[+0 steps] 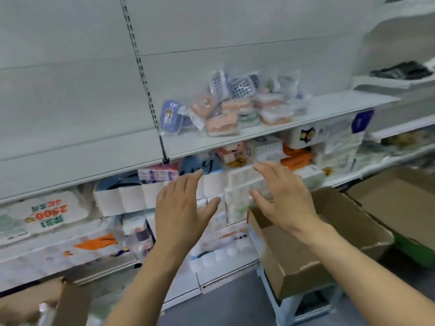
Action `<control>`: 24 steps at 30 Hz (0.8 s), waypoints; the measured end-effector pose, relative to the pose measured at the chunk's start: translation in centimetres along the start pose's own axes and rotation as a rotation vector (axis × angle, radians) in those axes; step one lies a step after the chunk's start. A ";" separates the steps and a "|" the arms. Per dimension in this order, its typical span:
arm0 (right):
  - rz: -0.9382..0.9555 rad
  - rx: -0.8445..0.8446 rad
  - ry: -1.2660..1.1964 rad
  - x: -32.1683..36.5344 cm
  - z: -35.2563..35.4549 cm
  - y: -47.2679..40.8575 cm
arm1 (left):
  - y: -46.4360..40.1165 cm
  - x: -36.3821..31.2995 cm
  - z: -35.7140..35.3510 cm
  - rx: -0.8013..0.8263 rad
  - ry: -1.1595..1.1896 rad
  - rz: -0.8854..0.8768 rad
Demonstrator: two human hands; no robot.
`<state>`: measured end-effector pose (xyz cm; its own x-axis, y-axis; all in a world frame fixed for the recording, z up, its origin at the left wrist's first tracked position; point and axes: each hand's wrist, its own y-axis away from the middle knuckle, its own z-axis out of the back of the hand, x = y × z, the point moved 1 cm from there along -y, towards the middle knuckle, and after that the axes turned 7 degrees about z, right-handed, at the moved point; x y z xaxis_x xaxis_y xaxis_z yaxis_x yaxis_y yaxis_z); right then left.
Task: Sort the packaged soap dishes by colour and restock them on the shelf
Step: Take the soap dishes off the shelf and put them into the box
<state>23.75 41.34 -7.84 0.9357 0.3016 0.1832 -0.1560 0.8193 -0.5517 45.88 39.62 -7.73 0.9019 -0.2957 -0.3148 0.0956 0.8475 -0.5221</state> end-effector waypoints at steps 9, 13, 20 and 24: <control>-0.139 -0.065 0.061 -14.5 3.1 -3.2 | -9.3 -11.1 -7.7 -0.005 0.118 -0.157; -0.196 -0.063 0.053 -20.9 4.0 -6.3 | -14.8 -15.1 -11.7 0.025 0.130 -0.172; -0.255 -0.063 0.011 -31.1 4.0 -11.5 | -23.6 -20.4 -18.0 0.121 0.238 -0.167; -0.267 -0.018 -0.018 -36.7 2.9 -14.4 | -28.0 -22.8 -21.2 0.148 0.254 -0.157</control>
<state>-9.33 19.92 -4.26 0.9370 0.0848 0.3389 0.1013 0.8624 -0.4959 13.71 13.27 -2.76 0.7392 -0.5127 -0.4367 0.3025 0.8321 -0.4649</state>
